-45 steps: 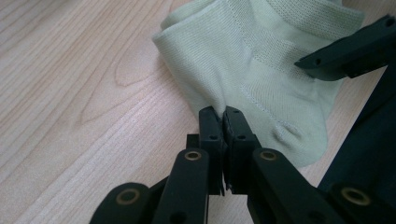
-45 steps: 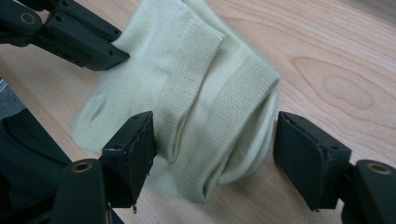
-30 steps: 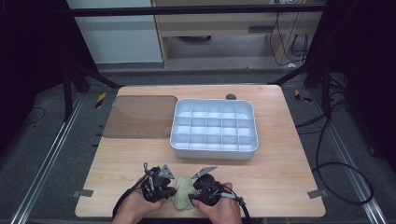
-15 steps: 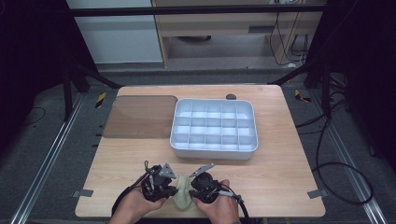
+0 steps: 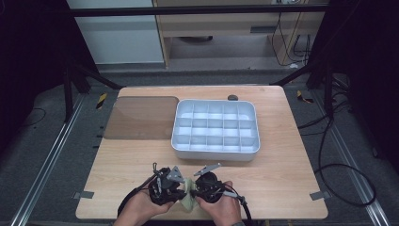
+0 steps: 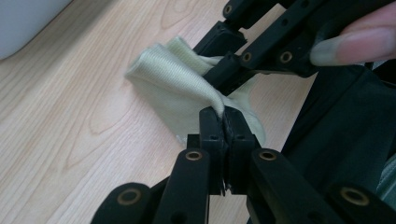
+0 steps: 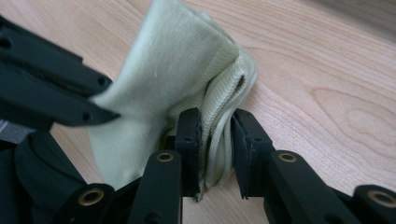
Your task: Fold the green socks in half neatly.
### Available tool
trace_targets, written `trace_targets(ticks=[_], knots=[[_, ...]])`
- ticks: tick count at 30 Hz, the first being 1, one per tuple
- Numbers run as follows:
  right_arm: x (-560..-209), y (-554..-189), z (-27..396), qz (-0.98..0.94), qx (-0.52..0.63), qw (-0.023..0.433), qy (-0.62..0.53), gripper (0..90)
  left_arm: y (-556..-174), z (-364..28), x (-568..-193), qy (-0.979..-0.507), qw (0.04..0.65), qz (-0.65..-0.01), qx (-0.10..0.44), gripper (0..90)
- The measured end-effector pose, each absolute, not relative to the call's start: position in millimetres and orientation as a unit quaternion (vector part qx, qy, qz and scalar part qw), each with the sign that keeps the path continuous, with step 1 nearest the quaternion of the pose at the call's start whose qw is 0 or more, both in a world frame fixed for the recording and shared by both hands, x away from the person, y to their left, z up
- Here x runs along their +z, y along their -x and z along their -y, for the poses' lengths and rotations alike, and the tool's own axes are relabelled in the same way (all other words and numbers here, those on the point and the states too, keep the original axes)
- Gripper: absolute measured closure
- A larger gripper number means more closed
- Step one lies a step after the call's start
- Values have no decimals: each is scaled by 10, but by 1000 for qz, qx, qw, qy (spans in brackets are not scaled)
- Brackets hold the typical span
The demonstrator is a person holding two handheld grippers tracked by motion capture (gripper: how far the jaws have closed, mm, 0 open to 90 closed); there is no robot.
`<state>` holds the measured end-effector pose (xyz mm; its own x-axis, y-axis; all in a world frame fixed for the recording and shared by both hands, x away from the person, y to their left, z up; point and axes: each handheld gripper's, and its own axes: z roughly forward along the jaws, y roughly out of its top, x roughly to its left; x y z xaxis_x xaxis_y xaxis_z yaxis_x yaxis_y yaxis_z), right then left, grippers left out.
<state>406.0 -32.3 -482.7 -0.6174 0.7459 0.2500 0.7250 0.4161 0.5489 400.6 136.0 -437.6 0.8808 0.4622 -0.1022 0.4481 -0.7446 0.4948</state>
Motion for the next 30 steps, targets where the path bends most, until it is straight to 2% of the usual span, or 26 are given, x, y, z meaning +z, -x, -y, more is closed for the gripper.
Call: trace_targets(ticks=[4, 11, 16, 21, 28, 30], knots=[[-4844, -4073, 340, -840, 326, 15, -434, 713, -4007, -1288, -4390, -936, 260, -239, 12, 880], [-4816, -4070, 411, -843, 320, 15, -433, 544, -4029, -1283, -4403, -939, 249, -238, 15, 880], [-4748, -4025, 487, -841, 326, 13, -432, 518, -4038, -1282, -4410, -939, 249, -238, 15, 880], [-4745, -4001, 509, -846, 320, 13, -426, 588, -4030, -1278, -4408, -938, 250, -238, 17, 880], [-4749, -3996, 497, -849, 319, 12, -421, 803, -4036, -1292, -4385, -939, 252, -235, 17, 880], [-4752, -3998, 488, -847, 321, 9, -423, 820, -4038, -1295, -4372, -938, 253, -235, 18, 880]])
